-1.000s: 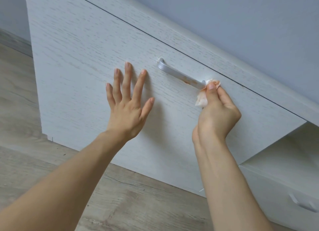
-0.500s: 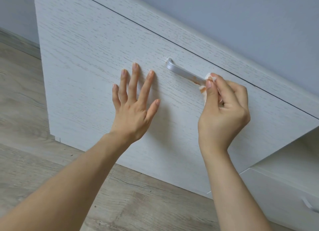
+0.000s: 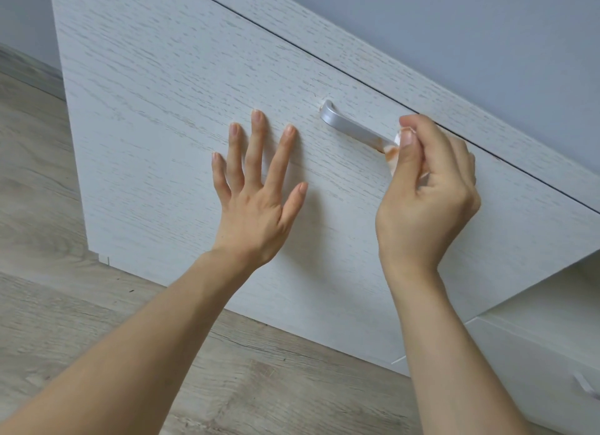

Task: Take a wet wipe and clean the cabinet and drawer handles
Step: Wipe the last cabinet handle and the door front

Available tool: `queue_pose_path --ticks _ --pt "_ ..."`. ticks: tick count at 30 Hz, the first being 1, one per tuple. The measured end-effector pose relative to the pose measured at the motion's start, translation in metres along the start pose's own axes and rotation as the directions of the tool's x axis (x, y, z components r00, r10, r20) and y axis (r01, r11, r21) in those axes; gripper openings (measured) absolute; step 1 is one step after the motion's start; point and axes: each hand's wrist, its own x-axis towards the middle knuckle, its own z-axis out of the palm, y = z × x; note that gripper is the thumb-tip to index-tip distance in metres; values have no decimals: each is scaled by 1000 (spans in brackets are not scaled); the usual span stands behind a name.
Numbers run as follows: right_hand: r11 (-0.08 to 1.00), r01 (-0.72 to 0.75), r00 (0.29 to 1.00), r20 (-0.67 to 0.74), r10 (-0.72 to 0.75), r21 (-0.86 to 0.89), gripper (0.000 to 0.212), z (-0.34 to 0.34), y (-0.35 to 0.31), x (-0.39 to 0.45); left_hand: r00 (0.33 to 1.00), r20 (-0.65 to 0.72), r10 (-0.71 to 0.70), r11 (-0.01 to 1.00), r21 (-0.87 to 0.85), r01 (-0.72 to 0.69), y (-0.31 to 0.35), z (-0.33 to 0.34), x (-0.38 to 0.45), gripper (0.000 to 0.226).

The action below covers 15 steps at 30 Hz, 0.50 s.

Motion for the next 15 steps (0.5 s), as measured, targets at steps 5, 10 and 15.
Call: queue_pose_path --ticks 5,10,15 --pt "935 321 933 221 -285 -148 20 -17 24 3 1000 -16 13 1000 28 -13 -2 2 0 62" --pt "890 435 896 170 -411 -140 14 -16 29 14 1000 -11 7 999 35 -7 -1 3 1 62" --pt "963 262 959 132 -251 -68 16 -14 23 12 1000 -12 12 999 30 -12 -2 5 1 63"
